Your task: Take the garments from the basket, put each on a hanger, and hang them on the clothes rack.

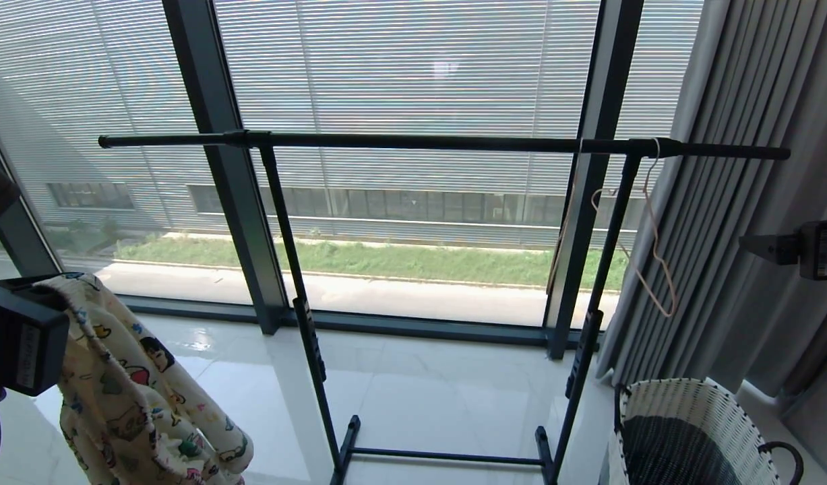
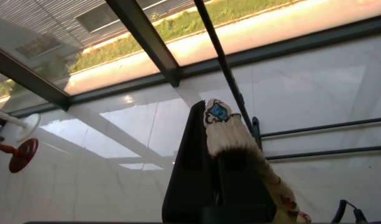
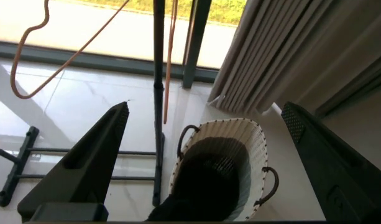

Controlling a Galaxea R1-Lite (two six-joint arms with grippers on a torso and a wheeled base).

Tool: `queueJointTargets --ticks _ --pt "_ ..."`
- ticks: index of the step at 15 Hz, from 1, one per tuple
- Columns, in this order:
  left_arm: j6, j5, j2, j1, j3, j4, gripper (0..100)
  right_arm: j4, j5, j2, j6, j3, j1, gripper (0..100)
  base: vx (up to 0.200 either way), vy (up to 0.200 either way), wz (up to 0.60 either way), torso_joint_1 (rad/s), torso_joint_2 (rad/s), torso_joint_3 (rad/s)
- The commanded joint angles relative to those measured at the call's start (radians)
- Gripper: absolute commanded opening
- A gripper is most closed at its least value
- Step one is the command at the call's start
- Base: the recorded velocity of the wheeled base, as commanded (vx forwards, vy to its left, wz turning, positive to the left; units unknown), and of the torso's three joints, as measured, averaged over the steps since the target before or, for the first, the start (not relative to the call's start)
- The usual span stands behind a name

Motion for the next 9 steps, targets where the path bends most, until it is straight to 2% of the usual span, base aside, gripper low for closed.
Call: queueJointTargets --ticks 1,2,4,6,9 --pt "0.000 0.000 0.003 0.000 0.003 0.000 0 0.000 0.000 0.010 -0.001 0.000 -0.006 100 0.200 0.000 0.00 0.002 0.00 0.007" --pt "0.001 0.000 0.003 0.000 0.005 0.000 0 0.000 0.000 0.016 -0.002 0.000 -0.009 100 0.200 0.000 0.00 -0.007 0.00 0.007" --pt "0.004 -0.001 0.004 -0.014 0.008 0.000 0 0.000 0.054 0.041 -0.007 -0.002 -0.027 100 0.200 0.000 0.00 -0.005 0.00 0.007" --pt "0.004 -0.001 0.006 -0.031 0.009 0.000 0 0.000 0.077 0.067 -0.008 -0.002 -0.047 100 0.200 0.000 0.00 0.012 0.00 -0.002" --pt "0.003 -0.001 0.012 -0.049 0.012 0.000 0 0.000 0.091 0.114 -0.008 -0.002 -0.058 100 0.200 0.000 0.00 0.009 0.00 0.002"
